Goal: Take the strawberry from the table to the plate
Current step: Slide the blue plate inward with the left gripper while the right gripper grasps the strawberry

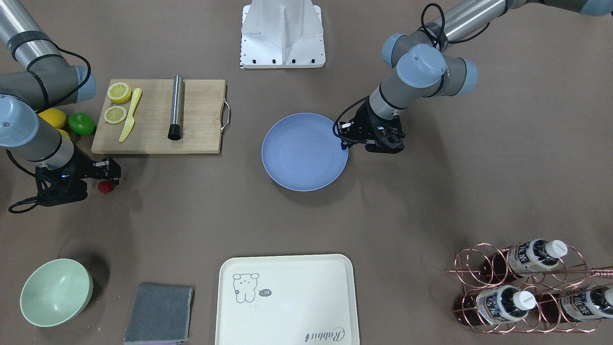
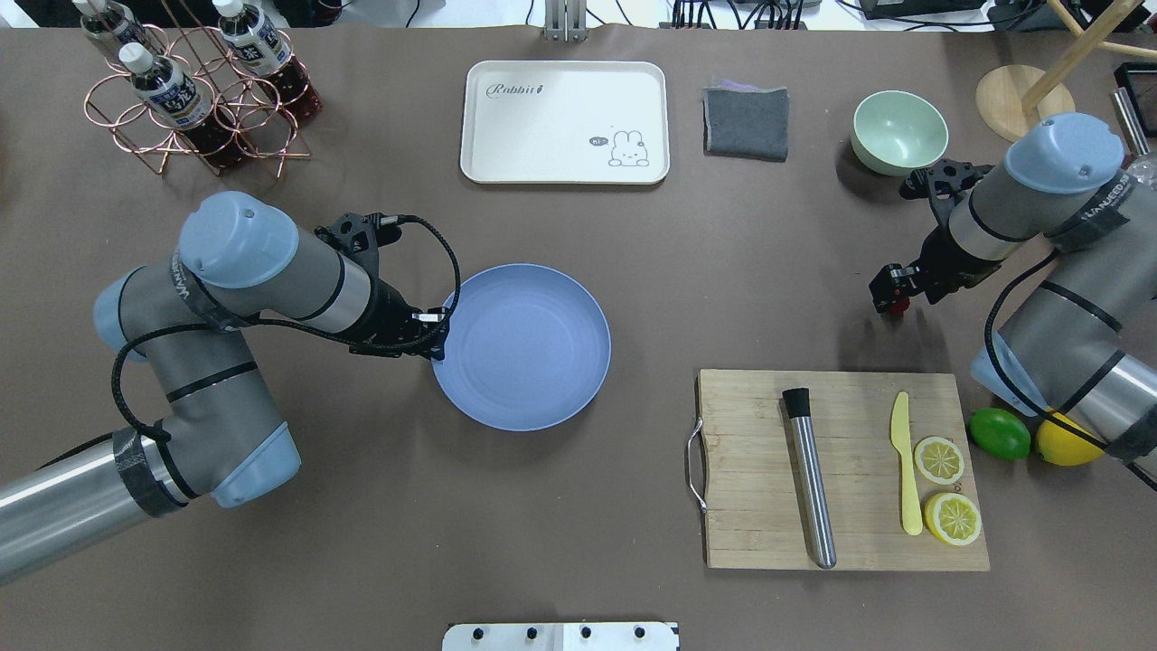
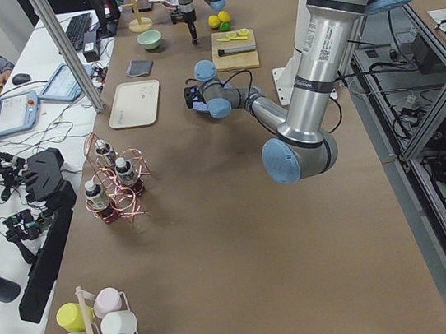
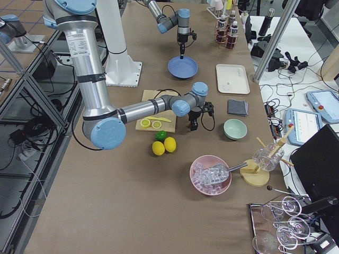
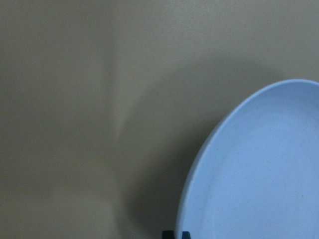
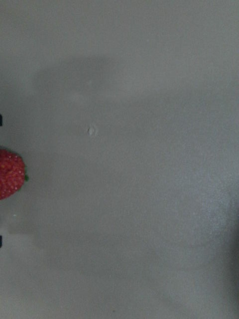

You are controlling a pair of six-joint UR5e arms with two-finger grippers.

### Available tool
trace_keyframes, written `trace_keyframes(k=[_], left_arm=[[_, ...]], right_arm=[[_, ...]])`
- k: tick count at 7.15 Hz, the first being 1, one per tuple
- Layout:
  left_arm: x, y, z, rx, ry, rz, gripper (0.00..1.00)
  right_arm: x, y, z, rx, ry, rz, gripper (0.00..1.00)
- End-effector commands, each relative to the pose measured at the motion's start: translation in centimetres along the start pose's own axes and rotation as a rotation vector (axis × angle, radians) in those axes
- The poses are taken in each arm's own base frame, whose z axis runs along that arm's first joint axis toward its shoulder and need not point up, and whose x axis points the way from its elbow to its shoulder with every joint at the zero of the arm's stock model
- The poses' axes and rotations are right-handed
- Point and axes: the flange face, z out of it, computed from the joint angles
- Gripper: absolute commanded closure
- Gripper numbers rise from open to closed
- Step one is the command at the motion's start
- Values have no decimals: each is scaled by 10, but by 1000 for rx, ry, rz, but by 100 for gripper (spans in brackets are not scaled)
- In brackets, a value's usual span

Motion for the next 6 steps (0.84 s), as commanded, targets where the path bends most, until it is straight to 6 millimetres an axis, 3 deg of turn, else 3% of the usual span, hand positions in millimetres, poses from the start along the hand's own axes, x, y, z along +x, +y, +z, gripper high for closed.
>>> trace_keyframes(k=[1,2,3,4,5,6], left_arm=[[6,6,3,-6,5,-9,100],[14,13,8,9,9,-24,81],[22,15,9,12,16,-34,32],[24,14,4,16,23,-33,5],[22,8,-11,28,36,-33,4],[10,-11,-30,38,41,-48,4]], right_arm=[[-4,1,3,-5,-2,-6,66],[-7,1,2,-3,-5,-12,91],[-9,0,0,-1,-8,-14,100],[-31,-11,-17,21,-37,-31,100],[-63,-24,-40,55,-74,-9,100],[-122,-37,-76,68,-121,83,100]])
